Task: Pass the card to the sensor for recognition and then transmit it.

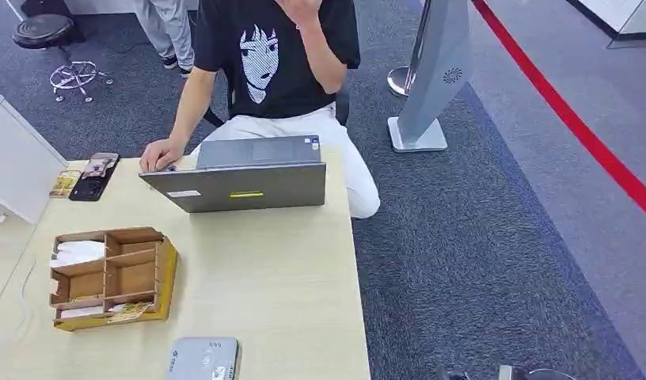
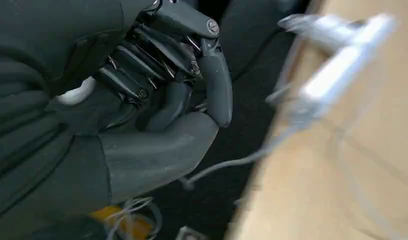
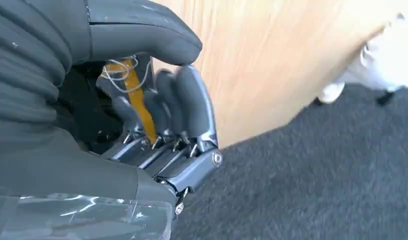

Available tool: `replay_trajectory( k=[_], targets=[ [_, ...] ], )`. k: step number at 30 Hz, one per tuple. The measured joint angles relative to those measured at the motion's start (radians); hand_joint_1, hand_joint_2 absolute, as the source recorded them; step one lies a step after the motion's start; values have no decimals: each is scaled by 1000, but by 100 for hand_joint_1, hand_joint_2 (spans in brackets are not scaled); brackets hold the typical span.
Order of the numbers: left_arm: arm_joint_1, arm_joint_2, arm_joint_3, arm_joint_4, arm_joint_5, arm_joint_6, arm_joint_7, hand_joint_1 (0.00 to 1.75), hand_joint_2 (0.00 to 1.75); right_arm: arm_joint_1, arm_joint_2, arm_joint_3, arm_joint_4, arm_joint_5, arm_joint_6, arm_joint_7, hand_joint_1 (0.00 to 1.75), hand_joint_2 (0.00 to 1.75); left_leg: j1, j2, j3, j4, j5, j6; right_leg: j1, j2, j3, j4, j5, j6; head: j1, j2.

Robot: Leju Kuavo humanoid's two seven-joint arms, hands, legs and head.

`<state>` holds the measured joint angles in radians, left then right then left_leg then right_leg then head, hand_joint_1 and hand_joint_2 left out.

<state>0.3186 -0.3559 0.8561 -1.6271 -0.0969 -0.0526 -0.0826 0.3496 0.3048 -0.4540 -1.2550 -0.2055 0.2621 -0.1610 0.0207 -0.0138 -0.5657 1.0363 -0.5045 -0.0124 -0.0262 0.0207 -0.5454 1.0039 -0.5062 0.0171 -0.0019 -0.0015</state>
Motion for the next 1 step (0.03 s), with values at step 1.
replay_trajectory(
  k=[1],
  targets=[
    [-10, -3, 10, 62, -8, 3, 47, 175, 175, -8, 0, -5, 4, 20, 17, 3, 147, 175, 0, 0, 0, 0, 0, 0, 0, 0, 0, 0, 0, 0, -1, 0]
  ],
)
